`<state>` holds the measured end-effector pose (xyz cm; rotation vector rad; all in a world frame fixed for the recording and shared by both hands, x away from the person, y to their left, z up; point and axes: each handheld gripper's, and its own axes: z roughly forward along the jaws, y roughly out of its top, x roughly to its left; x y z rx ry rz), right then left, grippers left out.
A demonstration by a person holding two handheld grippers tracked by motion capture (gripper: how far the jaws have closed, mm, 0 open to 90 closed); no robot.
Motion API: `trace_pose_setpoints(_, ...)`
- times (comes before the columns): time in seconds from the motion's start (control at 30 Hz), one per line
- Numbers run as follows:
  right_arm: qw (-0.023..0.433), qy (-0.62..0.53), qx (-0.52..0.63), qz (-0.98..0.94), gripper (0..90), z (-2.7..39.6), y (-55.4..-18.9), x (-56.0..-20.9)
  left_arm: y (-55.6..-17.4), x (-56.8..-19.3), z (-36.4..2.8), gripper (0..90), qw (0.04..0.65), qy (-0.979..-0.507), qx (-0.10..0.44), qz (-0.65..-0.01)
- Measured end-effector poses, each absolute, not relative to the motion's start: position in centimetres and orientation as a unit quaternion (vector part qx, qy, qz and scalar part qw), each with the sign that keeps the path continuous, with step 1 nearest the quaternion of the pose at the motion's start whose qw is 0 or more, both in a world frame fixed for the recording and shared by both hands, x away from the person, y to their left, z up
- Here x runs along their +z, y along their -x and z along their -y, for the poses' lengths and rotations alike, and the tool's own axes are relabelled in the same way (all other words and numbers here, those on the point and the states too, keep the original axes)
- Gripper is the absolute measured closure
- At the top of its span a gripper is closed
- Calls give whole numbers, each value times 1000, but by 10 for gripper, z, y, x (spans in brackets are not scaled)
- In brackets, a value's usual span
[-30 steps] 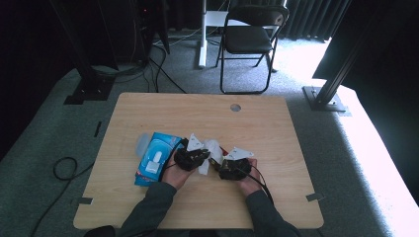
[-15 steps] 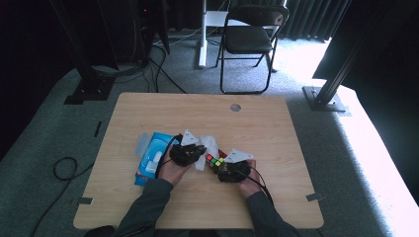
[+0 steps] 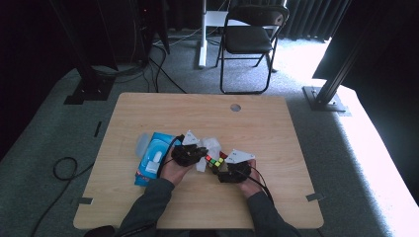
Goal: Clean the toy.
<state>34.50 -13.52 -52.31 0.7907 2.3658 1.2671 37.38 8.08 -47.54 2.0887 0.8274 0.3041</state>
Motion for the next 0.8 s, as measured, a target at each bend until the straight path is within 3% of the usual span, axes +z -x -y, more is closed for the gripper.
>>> trace_pose_setpoints(0.43, 174, -279, 454, -828, 341, 140, -346, -519, -378, -486, -72, 833, 394, -847, 117, -336)
trace_pose_setpoints(0.8, 175, -277, 451, -830, 341, 143, -347, -519, -378, -485, -73, 834, 404, -844, 107, -336)
